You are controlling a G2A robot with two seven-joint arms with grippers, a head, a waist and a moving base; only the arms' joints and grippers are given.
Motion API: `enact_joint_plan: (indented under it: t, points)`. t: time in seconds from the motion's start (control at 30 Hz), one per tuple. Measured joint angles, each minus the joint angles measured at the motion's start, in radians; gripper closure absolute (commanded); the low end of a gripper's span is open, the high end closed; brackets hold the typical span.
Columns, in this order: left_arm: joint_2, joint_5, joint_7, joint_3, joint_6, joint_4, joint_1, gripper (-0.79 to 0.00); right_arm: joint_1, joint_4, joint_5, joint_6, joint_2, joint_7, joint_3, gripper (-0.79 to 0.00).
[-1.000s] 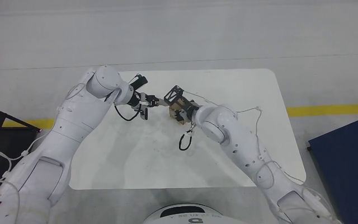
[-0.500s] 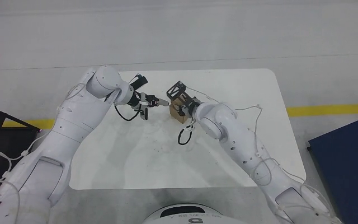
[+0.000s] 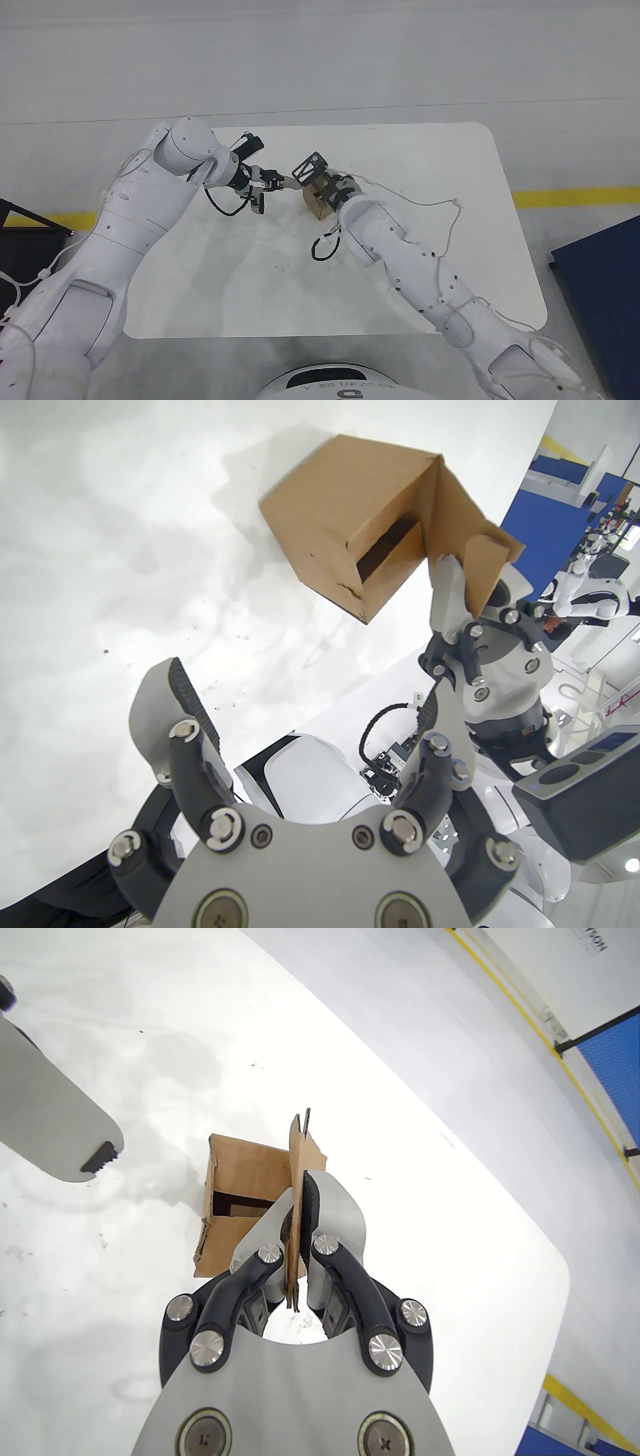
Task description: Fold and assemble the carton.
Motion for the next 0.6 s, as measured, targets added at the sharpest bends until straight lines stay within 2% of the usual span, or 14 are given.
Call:
enact_joint_plan:
  t: [0.07, 0.13, 0.2, 0.3, 0.33, 0.37, 0.47, 0.6]
  points:
    - [0.000, 0.000, 0.000, 0.000, 0.000, 0.000, 0.000, -0.785, -0.015, -0.016, -0.061, 0.031, -0.003, 0.011, -0.015, -0.025]
    - [0.000, 0.000, 0.000, 0.000, 0.000, 0.000, 0.000, -0.785, -0.025, -0.026, -0.098, 0.043, -0.005, 0.023, -0.021, -0.154]
    - [0.000, 0.000, 0.000, 0.000, 0.000, 0.000, 0.000, -0.785, -0.036, -0.038, -0.122, 0.047, -0.008, 0.037, -0.024, -0.215]
    - [0.000, 0.000, 0.000, 0.000, 0.000, 0.000, 0.000, -0.785, -0.055, -0.058, -0.121, 0.025, -0.012, 0.051, -0.033, -0.357]
    - [0.000, 0.000, 0.000, 0.000, 0.000, 0.000, 0.000, -0.785, -0.065, -0.061, -0.117, 0.015, -0.014, 0.052, -0.043, -0.477]
    - [0.000, 0.000, 0.000, 0.000, 0.000, 0.000, 0.000, -0.785, -0.071, -0.061, -0.113, 0.012, -0.017, 0.054, -0.049, -0.560]
    - [0.000, 0.000, 0.000, 0.000, 0.000, 0.000, 0.000, -0.785, -0.074, -0.056, -0.055, -0.005, -0.025, 0.056, -0.039, -0.723]
    - [0.000, 0.000, 0.000, 0.000, 0.000, 0.000, 0.000, -0.785, -0.068, -0.029, 0.142, -0.091, -0.031, -0.018, 0.012, -0.720]
